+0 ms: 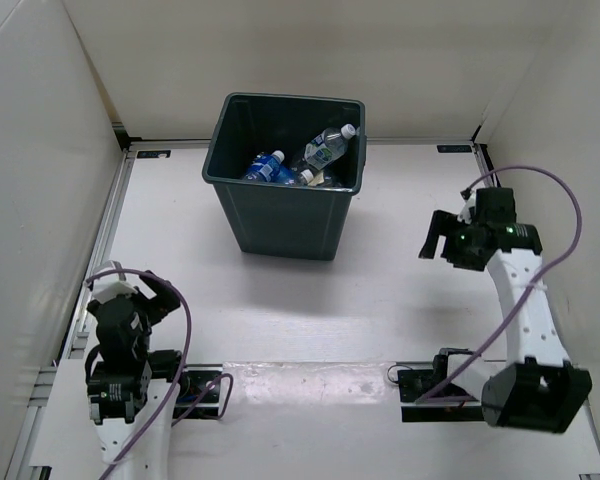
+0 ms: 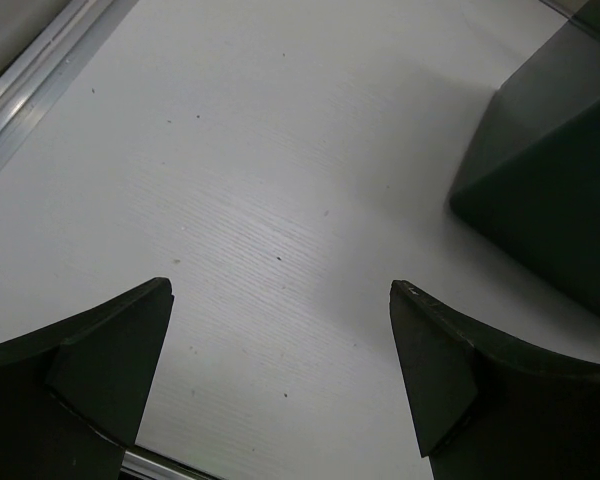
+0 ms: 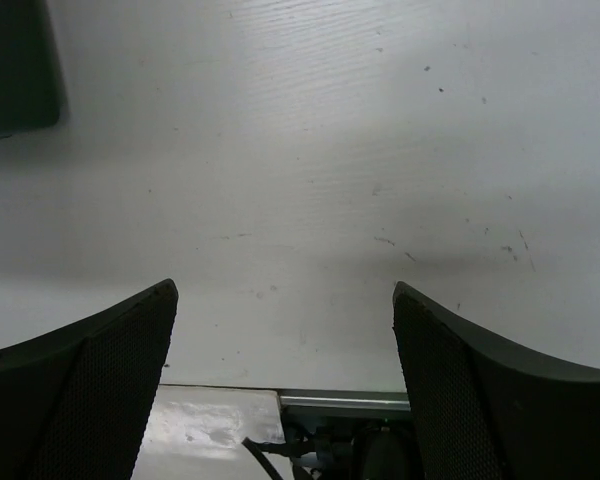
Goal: Put the plastic bottles in the bin
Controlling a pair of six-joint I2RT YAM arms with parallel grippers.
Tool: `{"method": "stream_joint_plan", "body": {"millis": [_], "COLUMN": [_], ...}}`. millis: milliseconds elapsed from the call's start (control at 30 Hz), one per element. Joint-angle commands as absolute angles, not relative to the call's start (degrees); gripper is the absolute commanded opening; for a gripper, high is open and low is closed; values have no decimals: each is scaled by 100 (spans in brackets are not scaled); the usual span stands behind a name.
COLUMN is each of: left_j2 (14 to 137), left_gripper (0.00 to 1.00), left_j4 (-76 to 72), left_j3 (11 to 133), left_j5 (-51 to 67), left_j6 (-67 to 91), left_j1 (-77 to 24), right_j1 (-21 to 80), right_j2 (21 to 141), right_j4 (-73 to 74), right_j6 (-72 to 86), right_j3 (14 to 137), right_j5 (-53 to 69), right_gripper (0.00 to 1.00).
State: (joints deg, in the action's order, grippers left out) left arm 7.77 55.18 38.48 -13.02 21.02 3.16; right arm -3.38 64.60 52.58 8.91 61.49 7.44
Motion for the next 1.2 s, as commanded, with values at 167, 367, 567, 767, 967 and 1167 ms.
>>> {"method": "stream_joint_plan", "body": {"millis": [167, 367, 567, 767, 967, 1167], "left_j2": [1450, 1801, 1741, 1293, 853, 1125], "left_gripper": [100, 100, 100, 100, 100, 100], "left_j4": [5221, 5089, 5299, 6073, 5915, 4844], "left_j3": [3762, 3718, 3920, 4113, 3894, 3692], "left_j5": [-774, -607, -1743, -3339, -3850, -2989], "left_j6": [2628, 2743, 3057, 3902, 4079, 2560], "left_j1": [325, 325, 308, 316, 316, 316], "right_j1": [-668, -501, -737, -1038, -844, -703], "right_j2": [6020, 5898, 5783, 5783, 5871, 5853], "right_j4": [5352, 5440, 5467, 5642, 5581, 5493], "right_j6": [993, 1116, 1432, 1388, 1380, 1388], "right_j3": [6196, 6249, 6100, 5836, 5871, 5836], "right_j5": [607, 299, 88, 871, 879, 862], "right_gripper": [90, 90, 90, 90, 90, 90]}}
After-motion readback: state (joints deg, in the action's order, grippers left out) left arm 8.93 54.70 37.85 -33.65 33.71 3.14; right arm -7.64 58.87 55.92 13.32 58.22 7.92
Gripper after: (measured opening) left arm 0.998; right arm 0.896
